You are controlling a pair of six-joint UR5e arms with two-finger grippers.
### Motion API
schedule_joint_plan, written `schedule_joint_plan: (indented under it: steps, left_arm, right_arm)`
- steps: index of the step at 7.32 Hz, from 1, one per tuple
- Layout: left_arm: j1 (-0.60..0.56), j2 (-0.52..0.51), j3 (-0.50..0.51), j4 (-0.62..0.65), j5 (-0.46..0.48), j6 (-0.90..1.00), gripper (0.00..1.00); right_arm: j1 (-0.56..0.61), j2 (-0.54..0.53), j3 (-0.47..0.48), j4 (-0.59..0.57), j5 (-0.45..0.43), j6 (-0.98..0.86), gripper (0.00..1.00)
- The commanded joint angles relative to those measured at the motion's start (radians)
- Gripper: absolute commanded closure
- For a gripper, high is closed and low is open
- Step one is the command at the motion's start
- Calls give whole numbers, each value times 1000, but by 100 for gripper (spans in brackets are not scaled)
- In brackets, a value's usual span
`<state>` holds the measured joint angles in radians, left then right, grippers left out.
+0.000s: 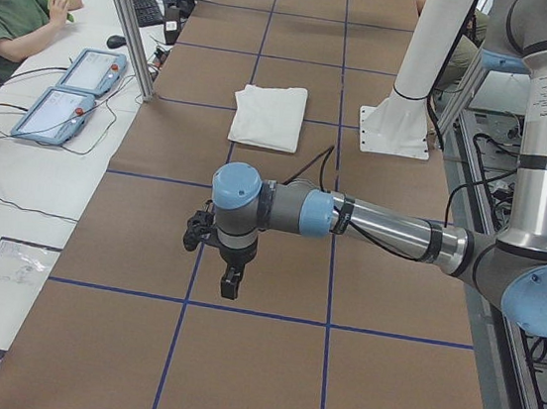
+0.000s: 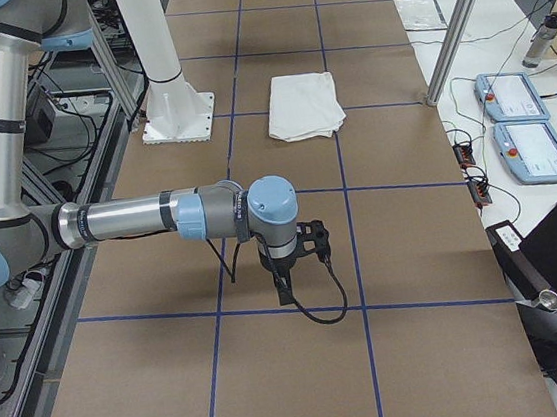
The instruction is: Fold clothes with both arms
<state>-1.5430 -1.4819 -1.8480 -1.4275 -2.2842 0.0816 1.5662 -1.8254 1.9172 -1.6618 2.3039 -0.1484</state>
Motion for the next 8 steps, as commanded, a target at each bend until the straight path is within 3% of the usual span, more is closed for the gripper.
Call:
schedule_joint_plan:
  steps: [1, 8]
  left_arm:
    - [0, 3, -33, 4, 2, 1, 0]
    - [1, 14, -19, 9, 2, 0, 0]
  right_arm:
    - [0, 0, 2, 0, 0, 1, 0]
    - [0, 6, -1, 2, -6, 3, 0]
